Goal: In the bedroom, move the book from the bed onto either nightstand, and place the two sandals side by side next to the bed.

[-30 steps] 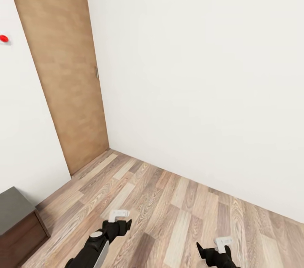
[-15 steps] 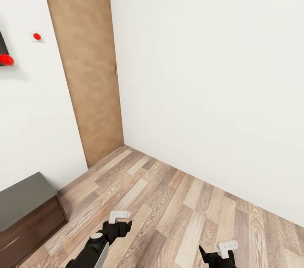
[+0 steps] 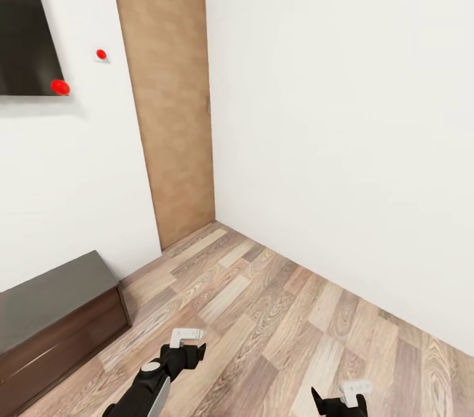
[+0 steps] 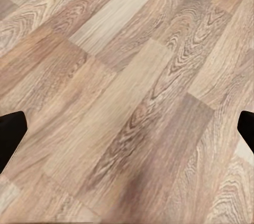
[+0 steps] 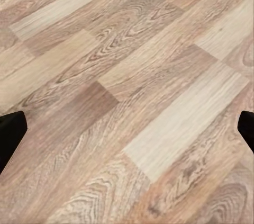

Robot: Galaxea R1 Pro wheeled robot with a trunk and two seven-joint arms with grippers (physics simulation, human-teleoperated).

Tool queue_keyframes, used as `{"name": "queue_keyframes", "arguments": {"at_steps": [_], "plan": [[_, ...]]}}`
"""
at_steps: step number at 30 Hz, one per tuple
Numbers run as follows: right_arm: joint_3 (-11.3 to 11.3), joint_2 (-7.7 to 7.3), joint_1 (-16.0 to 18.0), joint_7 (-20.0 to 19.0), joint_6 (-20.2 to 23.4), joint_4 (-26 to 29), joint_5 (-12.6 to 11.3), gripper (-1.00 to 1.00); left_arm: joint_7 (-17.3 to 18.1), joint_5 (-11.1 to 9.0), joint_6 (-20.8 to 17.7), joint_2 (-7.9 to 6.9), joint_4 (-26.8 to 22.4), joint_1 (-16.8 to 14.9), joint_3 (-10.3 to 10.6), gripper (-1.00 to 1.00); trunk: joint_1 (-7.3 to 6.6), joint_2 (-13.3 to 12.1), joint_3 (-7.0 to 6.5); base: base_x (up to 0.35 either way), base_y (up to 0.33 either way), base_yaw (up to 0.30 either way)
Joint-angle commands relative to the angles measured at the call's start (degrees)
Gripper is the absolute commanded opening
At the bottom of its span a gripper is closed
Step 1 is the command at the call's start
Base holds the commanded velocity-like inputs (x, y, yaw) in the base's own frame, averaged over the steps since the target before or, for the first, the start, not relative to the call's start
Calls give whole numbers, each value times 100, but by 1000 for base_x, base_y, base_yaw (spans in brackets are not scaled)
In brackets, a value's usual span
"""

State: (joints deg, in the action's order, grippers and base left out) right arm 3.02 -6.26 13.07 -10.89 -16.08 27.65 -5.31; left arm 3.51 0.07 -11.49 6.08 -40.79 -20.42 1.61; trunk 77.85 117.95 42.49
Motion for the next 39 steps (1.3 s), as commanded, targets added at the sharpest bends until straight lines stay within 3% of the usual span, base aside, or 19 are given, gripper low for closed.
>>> {"name": "queue_keyframes", "arguments": {"at_steps": [1,20,39], "plan": [[31,-7,2,-10,-18,-3,-56,100,16,1,-30,1,-8,-3,-5,100,-1,3,6,0,0,252],[39,0,2,-10,-20,-10,-44,100,9,10,-44,-10,-6,-5,-12,100,-1,3,6,0,-4,252],[46,18,2,29,7,2,-12,100,14,7,-46,-19,1,-3,-15,100,-1,3,6,85,-175,252]]}}
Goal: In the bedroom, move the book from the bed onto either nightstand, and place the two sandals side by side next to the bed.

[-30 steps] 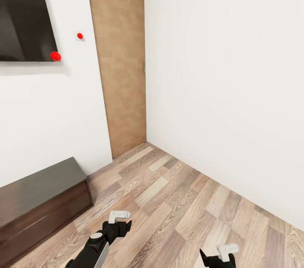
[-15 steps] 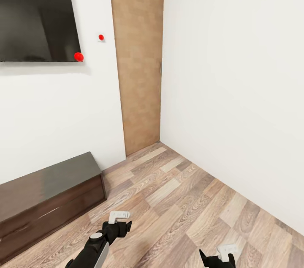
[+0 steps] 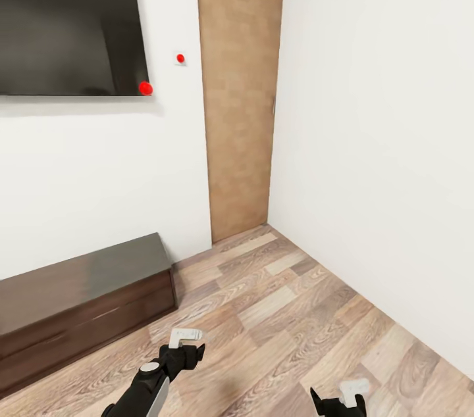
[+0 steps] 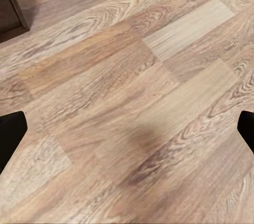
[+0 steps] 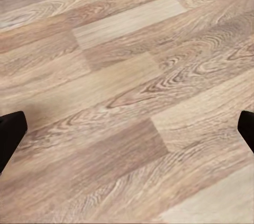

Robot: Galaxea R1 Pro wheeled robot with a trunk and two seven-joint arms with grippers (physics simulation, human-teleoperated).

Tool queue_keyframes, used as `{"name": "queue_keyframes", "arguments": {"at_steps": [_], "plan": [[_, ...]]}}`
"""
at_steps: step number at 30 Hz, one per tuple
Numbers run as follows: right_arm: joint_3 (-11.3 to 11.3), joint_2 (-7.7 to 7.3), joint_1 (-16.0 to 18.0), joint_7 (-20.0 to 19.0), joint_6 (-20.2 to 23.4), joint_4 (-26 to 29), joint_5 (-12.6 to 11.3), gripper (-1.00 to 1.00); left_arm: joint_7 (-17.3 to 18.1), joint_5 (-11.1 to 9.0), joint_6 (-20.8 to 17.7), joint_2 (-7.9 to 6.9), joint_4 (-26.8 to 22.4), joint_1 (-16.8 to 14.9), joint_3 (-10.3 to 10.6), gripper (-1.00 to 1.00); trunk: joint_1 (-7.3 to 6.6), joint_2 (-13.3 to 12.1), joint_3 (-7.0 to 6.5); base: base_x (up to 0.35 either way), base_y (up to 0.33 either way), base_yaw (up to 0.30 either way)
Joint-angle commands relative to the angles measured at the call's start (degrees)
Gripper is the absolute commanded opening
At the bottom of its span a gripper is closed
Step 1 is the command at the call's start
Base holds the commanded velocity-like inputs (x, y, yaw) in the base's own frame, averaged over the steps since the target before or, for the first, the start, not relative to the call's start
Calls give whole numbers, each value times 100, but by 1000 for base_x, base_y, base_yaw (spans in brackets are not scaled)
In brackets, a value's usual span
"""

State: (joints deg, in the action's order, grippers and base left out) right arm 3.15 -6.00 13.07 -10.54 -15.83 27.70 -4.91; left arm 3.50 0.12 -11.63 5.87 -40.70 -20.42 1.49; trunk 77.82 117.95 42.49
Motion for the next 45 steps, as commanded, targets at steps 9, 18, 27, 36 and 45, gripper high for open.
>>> {"name": "queue_keyframes", "arguments": {"at_steps": [9,18,27,36,45], "plan": [[59,-4,2,319,7,16,-30,100,18,5,-22,6,-8,-3,-9,100,1,2,6,140,-3,256],[38,-6,2,333,-15,25,-30,100,12,5,-14,2,-11,-4,-9,100,1,2,6,2,-34,256],[44,1,2,334,-23,11,-41,100,10,5,-23,1,-9,-5,-3,100,1,2,6,0,-272,257],[33,2,2,339,-24,7,-50,100,10,10,-19,1,-8,-5,-1,100,1,2,6,0,-264,257],[27,2,2,342,-14,0,-61,100,18,12,1,3,-9,-5,0,100,1,2,6,0,-37,257]]}}
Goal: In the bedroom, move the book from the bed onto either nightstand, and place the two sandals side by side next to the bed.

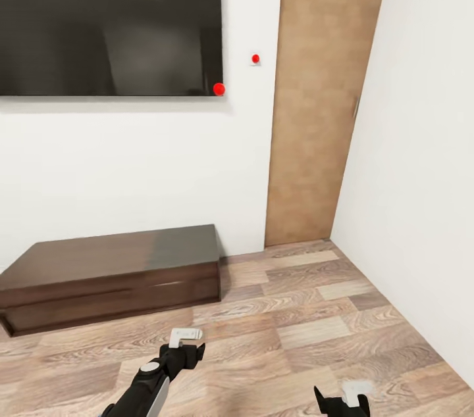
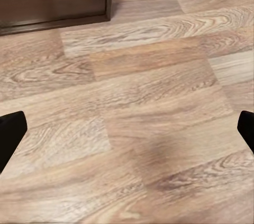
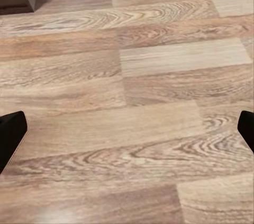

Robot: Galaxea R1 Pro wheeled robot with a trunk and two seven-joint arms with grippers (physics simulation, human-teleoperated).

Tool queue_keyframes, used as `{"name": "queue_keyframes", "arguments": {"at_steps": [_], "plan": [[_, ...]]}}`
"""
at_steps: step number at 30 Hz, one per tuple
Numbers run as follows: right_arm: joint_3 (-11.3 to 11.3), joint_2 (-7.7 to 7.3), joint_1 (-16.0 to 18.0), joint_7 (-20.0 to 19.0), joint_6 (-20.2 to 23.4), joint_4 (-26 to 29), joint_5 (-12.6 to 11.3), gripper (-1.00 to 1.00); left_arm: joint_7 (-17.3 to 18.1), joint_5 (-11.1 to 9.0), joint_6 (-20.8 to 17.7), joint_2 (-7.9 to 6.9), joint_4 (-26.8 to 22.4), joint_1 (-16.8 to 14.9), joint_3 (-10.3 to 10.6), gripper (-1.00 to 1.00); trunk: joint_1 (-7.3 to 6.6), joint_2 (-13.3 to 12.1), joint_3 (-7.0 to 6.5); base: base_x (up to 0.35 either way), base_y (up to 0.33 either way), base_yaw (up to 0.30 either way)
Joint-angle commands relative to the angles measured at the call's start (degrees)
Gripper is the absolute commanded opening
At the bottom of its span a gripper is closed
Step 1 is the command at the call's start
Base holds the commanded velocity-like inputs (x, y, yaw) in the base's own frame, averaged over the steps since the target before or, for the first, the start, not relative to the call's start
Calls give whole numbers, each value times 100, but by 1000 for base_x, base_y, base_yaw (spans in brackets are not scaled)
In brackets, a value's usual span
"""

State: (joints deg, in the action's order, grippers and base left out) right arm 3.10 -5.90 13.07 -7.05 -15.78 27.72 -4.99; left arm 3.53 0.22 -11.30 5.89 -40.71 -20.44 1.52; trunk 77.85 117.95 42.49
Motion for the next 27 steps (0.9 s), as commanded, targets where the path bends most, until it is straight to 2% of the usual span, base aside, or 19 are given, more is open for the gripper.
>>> {"name": "queue_keyframes", "arguments": {"at_steps": [1,27], "plan": [[31,-7,2,-7,-17,-3,-54,100,16,2,-32,1,-7,-3,-3,100,-1,3,6,0,-5,257],[24,-14,2,-7,-11,-12,-81,100,16,5,-30,6,-9,-2,-3,100,-1,3,6,0,-11,256]]}}
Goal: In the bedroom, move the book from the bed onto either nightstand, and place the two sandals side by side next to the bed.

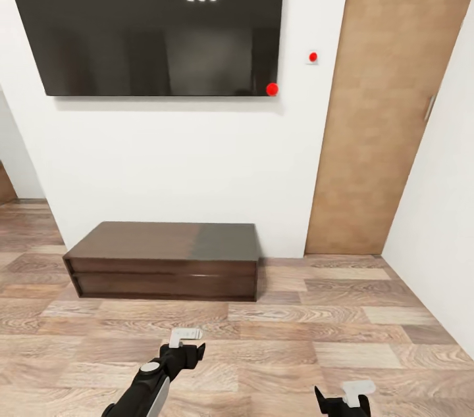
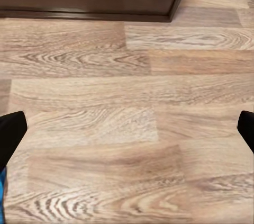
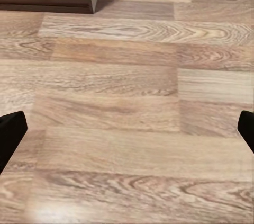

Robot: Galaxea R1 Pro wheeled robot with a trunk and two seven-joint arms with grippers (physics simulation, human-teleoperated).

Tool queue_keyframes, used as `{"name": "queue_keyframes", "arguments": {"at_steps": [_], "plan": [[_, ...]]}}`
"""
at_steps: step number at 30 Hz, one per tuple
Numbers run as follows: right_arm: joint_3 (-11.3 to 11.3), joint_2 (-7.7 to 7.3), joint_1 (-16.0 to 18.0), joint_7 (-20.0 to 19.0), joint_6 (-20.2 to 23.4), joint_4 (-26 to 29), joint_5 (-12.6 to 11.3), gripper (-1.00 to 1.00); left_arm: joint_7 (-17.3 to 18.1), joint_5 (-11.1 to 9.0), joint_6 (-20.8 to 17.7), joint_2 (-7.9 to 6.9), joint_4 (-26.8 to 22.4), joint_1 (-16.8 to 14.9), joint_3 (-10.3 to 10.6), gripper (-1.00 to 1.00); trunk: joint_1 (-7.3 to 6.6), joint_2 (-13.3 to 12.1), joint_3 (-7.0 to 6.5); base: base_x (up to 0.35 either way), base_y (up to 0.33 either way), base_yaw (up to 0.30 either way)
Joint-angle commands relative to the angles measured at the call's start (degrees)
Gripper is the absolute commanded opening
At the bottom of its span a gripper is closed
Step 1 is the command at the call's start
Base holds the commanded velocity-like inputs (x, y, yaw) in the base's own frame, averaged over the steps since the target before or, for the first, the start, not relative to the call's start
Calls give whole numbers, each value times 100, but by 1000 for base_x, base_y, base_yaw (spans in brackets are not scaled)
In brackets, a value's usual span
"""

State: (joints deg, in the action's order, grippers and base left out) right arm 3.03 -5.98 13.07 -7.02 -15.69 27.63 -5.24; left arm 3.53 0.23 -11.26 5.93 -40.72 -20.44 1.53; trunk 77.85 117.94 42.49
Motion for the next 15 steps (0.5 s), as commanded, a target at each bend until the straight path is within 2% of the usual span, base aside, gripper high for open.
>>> {"name": "queue_keyframes", "arguments": {"at_steps": [1,11,15], "plan": [[31,-7,2,-10,-20,-4,-56,100,16,3,-35,2,-8,-3,-4,100,-1,3,6,0,-153,255],[37,-5,2,-10,-21,-4,-56,100,14,3,-35,-4,-7,-1,-4,100,-1,3,6,2,-259,255],[39,-2,2,-10,-20,-4,-39,100,8,22,-27,-8,-6,0,4,100,-1,3,6,107,-280,255]]}}
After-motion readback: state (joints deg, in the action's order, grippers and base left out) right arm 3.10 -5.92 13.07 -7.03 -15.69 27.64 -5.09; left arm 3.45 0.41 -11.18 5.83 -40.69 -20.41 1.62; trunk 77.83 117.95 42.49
